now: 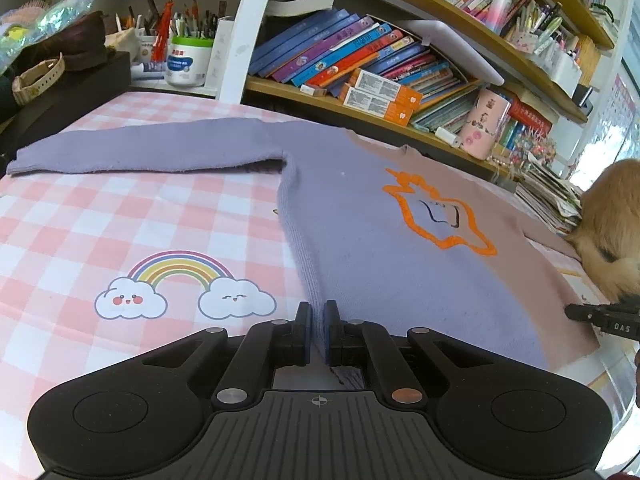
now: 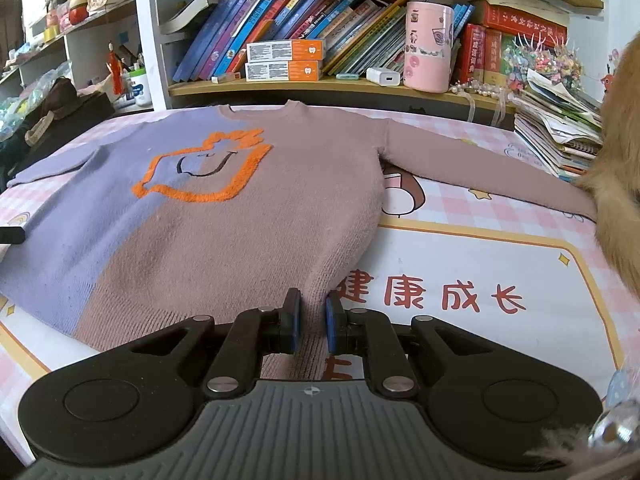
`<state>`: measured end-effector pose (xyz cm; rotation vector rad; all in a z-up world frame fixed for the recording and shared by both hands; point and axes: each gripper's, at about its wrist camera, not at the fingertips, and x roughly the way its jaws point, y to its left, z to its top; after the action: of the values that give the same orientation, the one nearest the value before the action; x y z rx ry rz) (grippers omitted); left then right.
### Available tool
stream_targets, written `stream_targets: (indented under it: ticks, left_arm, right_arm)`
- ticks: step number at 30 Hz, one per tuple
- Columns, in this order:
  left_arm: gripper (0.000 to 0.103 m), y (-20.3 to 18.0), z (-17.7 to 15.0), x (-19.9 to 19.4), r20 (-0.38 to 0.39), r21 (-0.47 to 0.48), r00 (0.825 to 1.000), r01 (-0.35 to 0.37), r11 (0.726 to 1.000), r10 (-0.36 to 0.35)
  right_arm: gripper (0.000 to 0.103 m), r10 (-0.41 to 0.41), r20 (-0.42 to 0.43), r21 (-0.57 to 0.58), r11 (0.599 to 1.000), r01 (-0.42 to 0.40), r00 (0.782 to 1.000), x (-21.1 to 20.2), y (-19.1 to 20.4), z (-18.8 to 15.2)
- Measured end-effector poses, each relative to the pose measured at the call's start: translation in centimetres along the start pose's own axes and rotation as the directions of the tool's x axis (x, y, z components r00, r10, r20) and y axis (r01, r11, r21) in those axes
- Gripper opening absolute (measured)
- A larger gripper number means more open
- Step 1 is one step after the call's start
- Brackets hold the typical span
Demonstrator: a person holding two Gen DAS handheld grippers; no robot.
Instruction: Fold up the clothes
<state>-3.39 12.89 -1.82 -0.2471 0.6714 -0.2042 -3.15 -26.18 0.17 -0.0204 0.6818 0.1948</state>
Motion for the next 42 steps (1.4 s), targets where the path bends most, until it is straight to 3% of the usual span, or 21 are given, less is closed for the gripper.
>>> stream_targets:
  ticks: [7,10,13,15,16,21,37,38,41,42]
  left_arm:
    - [0.003,0.4,0.4,-0.7,0.010,0.010,1.000,-0.002,1.000,0.002]
    - [0.003,0.5,0.1,-1.3,0.038,-0.015,0.999,-0.005,1.000,0.005]
    - [0.011,0.3,-0.3,-2.2,0.072,-0.042,0.997,0.021,0.999,-0.018]
    - [0.028,-0.3,-0.5,-2.3,0.083,-0.041,0.997,0.006,0.999,-0.003]
    - [0.032,-0.6,-0.6,-2.2,0.083,-0.035,0.997,-0.003,0.999,0.006]
    - [0.035,-1.3,-0.5,-2.1,0.080,-0.006,0.996,-0.042,0.999,0.042]
    - [0.032,-1.3,-1.1,-0.6,0.041,-0.030,0.997,-0.065,0.997,0.066]
    - [0.027,-1.1,-1.2,-0.5,0.044,-0.036,0.997,-0.063,0.997,0.065]
    - [0.005,-0.7,-1.1,-0.3,0.034,-0.040,0.998,-0.044,0.998,0.046]
    - [0.004,-0.5,-1.1,-0.3,0.034,-0.043,0.999,-0.036,0.998,0.038]
  right_arm:
    - [0.012,-0.007,0.006,0.011,1.000,0.007,1.000,-0.3,0.2,-0.2]
    - [0.021,0.006,0.013,0.022,1.000,-0.007,1.000,-0.5,0.0,0.0]
    - [0.031,0.017,0.022,0.011,1.000,-0.017,1.000,-1.0,0.0,0.2]
    - [0.038,0.023,0.027,0.000,1.000,-0.023,0.999,-1.4,0.0,0.4]
    - [0.041,0.028,0.029,-0.002,1.000,-0.027,0.999,-1.5,0.1,0.3]
    - [0.043,0.042,0.029,-0.003,0.999,-0.042,0.999,-1.6,0.0,0.0]
    - [0.040,0.052,0.009,0.028,0.998,-0.052,0.999,-0.9,-1.0,-1.1]
    - [0.039,0.048,0.013,0.023,0.999,-0.049,0.999,-0.9,-0.9,-1.1]
    - [0.018,0.061,0.014,0.028,0.998,-0.062,0.998,-0.7,-0.8,-1.0]
    - [0.012,0.065,0.015,0.028,0.997,-0.065,0.998,-0.6,-0.7,-0.9]
